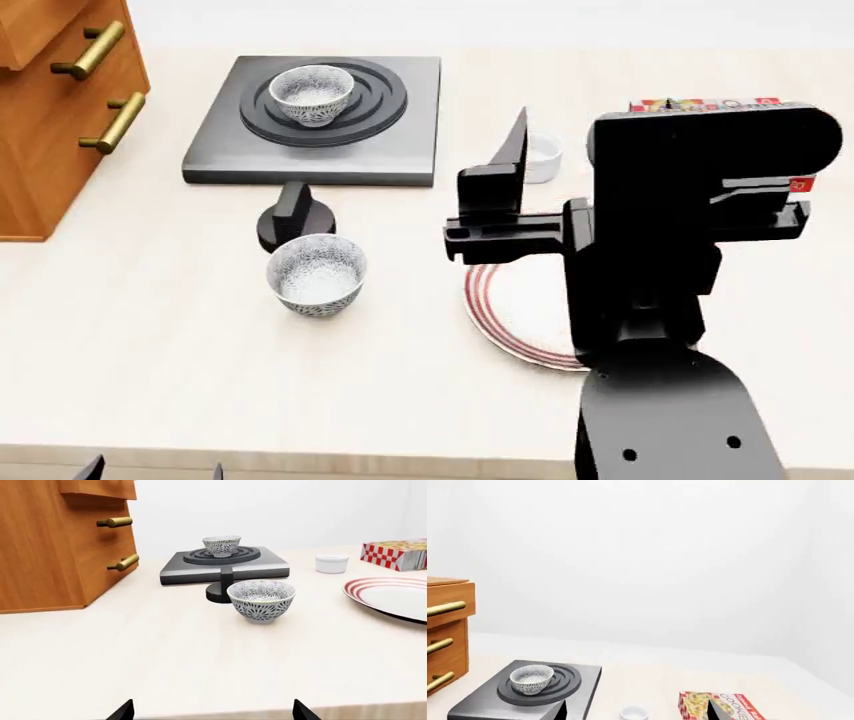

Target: Pick the akita bowl on the stove and place it on the plate.

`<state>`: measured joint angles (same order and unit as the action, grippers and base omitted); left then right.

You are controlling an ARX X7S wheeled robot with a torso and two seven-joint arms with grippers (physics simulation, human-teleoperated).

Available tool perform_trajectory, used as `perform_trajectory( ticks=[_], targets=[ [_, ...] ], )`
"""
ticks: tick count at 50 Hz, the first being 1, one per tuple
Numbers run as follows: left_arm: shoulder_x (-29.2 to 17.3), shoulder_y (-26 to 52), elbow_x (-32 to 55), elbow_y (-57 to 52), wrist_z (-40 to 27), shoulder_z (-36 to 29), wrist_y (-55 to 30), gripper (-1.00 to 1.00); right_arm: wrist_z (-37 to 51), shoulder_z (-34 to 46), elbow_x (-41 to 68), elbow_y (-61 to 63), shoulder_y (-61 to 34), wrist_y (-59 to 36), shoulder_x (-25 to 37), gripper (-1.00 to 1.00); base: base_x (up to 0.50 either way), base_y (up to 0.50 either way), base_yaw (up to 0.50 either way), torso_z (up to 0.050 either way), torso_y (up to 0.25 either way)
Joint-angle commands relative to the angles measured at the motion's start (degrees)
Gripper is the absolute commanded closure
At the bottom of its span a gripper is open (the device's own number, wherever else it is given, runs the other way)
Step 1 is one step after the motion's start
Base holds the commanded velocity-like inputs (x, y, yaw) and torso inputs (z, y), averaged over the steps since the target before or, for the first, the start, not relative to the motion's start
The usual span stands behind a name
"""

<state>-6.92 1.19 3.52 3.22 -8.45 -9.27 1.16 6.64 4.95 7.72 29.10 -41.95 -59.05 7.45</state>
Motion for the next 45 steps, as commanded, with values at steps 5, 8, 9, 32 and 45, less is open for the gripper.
perform_trajectory(
  ticks=[5,8,9,32,45],
  targets=[
    [0.3,0.3,0.2,1.0,0.3,0.2,0.3,-1.00,-4.6,-4.6,1.3,3.2,-3.1,-8.6,6.3,-1.00,0.00,0.00,0.00,0.000,0.000],
    [0.3,0.7,0.1,4.1,0.1,0.0,2.9,-1.00,-4.9,-6.2,1.8,4.5,-1.0,-8.1,6.5,-1.00,0.00,0.00,0.00,0.000,0.000],
    [0.2,0.7,0.1,3.2,0.0,-0.1,2.0,-1.00,-4.8,-6.5,1.7,4.4,-0.5,-7.7,6.6,-1.00,0.00,0.00,0.00,0.000,0.000],
    [-0.8,0.8,1.3,1.3,-1.4,-1.0,0.1,-1.00,-4.1,-8.0,1.7,2.9,5.5,-1.2,6.0,-1.00,0.00,0.00,0.00,0.000,0.000],
    [-1.2,0.9,1.9,1.8,-1.8,-1.5,0.7,-1.00,-3.9,-7.9,1.9,2.5,6.1,-0.4,6.2,-1.00,0.00,0.00,0.00,0.000,0.000]
  ],
)
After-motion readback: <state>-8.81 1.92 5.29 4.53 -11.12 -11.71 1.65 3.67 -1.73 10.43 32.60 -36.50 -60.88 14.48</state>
